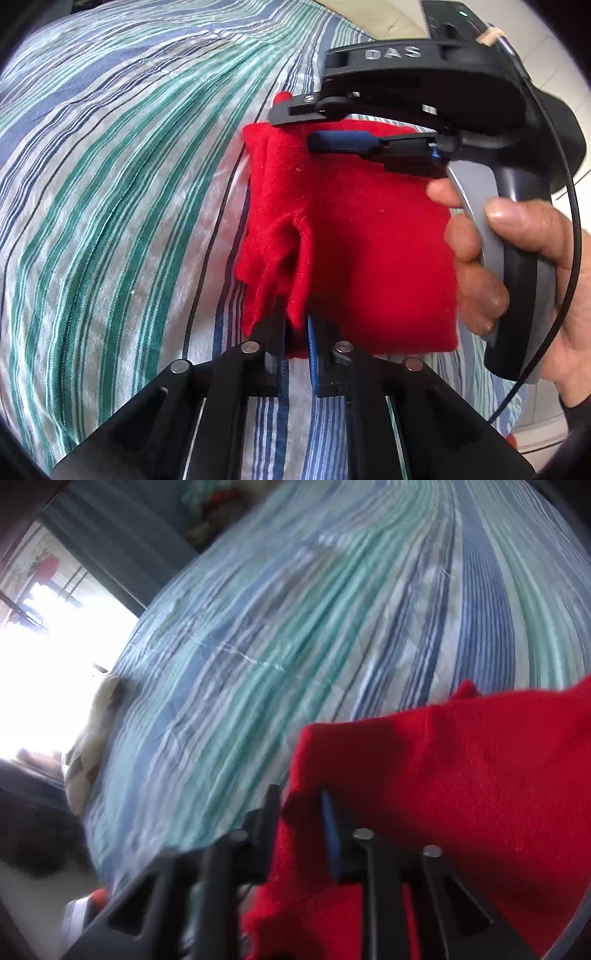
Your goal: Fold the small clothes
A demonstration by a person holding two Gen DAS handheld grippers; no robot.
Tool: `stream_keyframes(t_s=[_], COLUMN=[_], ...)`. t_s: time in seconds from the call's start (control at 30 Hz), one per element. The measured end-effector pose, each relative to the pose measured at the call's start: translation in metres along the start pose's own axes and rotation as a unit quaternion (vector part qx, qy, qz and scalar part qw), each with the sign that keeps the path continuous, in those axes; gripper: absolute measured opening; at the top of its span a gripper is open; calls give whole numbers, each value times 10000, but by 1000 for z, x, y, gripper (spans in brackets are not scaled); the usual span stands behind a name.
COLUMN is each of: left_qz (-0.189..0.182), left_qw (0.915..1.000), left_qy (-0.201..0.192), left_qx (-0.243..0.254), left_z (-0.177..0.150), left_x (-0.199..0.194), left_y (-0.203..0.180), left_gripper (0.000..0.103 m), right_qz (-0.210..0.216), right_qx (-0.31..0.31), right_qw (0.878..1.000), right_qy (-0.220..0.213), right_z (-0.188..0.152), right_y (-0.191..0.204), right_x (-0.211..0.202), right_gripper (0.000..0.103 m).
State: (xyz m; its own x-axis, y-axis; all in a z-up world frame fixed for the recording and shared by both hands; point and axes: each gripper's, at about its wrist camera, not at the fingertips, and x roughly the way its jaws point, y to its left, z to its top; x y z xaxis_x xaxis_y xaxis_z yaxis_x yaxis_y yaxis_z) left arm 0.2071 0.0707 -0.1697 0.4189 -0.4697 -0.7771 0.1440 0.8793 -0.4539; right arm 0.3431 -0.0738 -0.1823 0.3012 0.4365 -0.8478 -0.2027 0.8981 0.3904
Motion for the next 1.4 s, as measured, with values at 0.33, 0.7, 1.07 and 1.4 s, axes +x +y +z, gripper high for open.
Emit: stream_keyframes(t_s=[0.33,0.7,1.07,1.4], left_qz=[607,-40,773,1334], left_qw=[9977,9990,9910,9810], left_qy=[-301,-244,564,775], left_qx=[13,382,932,1172], left_z=[5,50,84,5], left_x=[-17,-50,23,2], left_y=[4,-5,-16,-9], left_gripper=[77,85,76,83], right_qz=[-532,-189,-355,-542], right_qx=[-369,-76,217,70], right_qw=[9875,9894,9969,9945], right_qy=[-1437,-1439,-661,-888], right_z=[-107,-146,-82,-171], right_y=[-34,-50,-99,-59], right_x=[-141,-131,-64,-95], right_gripper=[65,66,66,69])
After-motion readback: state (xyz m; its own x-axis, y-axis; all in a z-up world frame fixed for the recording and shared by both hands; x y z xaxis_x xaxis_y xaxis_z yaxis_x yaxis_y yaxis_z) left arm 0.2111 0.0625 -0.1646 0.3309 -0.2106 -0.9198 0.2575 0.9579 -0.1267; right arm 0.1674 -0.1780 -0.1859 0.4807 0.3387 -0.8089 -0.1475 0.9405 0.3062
